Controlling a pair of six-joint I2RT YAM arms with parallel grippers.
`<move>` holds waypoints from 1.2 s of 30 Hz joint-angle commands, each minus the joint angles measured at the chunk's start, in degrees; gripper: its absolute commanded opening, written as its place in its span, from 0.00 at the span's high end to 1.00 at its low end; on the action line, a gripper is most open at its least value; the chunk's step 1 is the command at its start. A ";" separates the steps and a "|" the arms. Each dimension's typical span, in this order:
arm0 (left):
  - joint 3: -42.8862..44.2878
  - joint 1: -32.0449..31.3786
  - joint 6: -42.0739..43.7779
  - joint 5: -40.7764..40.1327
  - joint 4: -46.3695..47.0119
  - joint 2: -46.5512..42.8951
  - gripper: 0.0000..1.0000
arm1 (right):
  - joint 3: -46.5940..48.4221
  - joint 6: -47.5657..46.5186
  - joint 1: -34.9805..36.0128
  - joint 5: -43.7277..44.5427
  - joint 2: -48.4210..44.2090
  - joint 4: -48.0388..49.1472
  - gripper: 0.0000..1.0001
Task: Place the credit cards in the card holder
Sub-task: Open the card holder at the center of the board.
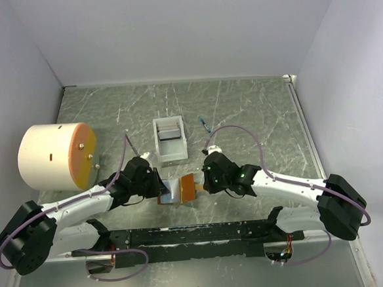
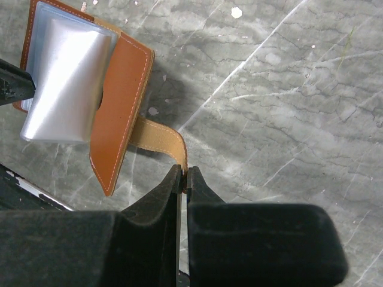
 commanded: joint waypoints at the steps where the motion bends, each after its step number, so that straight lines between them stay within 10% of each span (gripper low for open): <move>1: -0.98 -0.13 -0.62 7.06 9.90 -0.85 0.74 | -0.50 0.54 -0.24 0.10 -0.71 0.70 1.00; 13: -0.71 -0.13 -2.51 14.12 22.40 4.96 0.69 | 3.98 3.19 -0.24 -0.32 -6.90 -5.80 0.63; 36: 7.15 -0.26 -0.22 17.11 27.70 17.19 0.60 | -0.47 10.59 4.25 -11.81 -8.49 13.12 0.68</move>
